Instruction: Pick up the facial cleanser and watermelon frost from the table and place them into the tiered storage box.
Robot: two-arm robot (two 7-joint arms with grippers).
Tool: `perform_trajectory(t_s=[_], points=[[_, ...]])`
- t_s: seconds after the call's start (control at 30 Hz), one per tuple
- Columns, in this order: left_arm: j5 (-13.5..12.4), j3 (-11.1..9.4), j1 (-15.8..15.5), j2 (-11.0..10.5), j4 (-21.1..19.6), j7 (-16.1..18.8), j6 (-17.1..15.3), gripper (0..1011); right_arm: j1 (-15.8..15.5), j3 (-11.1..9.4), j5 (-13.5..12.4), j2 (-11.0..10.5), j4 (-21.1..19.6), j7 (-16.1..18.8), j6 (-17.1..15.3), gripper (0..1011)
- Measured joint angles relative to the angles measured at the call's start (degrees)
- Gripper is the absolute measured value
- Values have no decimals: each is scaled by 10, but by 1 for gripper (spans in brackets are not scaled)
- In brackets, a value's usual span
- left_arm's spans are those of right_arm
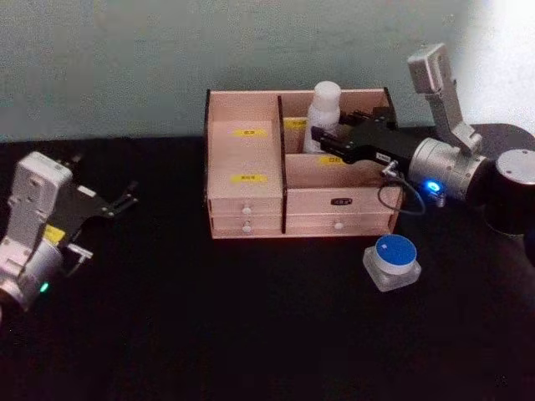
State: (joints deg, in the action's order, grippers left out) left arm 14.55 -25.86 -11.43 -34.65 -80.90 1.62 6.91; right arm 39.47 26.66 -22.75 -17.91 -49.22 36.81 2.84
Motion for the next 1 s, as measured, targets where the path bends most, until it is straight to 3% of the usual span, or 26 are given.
perform_trajectory(t_s=[0.1, 0.33, 0.57, 0.77, 1.0], points=[[0, 0, 0, 0, 0, 0, 0, 1001, 0, 0, 0, 0, 0, 0, 0, 607], [0, 0, 0, 0, 0, 0, 0, 1001, 0, 0, -1, 0, -1, 0, 0, 847], [0, 0, 0, 0, 0, 0, 0, 1001, -1, 0, -1, -1, -1, 0, 0, 1002], [0, 0, 0, 0, 0, 0, 0, 1001, -5, -2, 2, -4, -13, -4, 1, 1003], [0, 0, 0, 0, 0, 0, 0, 1001, -36, -21, 0, -24, -83, -21, -13, 1002]])
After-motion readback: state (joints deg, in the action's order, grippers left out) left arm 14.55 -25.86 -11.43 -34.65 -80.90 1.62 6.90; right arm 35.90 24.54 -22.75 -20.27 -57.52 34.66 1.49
